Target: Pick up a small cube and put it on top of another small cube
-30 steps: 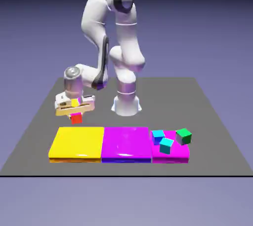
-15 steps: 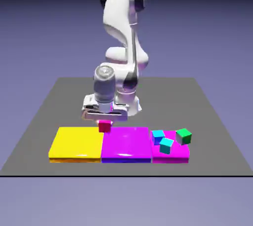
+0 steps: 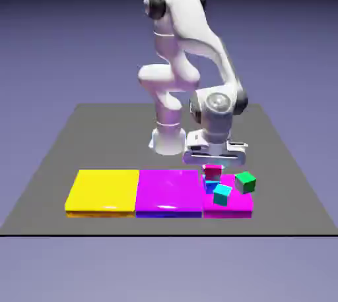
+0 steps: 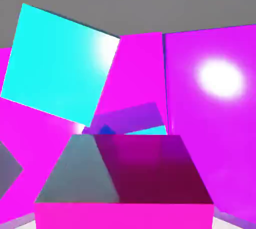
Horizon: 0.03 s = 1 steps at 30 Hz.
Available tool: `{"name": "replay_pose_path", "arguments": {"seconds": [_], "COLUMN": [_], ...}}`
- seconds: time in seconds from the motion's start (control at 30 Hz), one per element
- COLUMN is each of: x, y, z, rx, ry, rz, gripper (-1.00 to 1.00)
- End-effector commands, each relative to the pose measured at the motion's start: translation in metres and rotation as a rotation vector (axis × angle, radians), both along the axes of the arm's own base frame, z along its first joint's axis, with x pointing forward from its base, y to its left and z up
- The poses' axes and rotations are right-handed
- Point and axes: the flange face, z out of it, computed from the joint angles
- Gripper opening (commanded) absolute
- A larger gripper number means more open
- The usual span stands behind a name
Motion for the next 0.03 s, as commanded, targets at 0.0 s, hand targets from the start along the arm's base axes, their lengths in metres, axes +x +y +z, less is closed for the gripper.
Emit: {"name": "replay_pose_path", "arguments": {"seconds": [0.0], "x": [0.004], "y": [-0.0005], "z": [0.0149], "rx": [-0.001], "ry": [0.0], "rz": [-0.001], "gripper": [1.0]}}
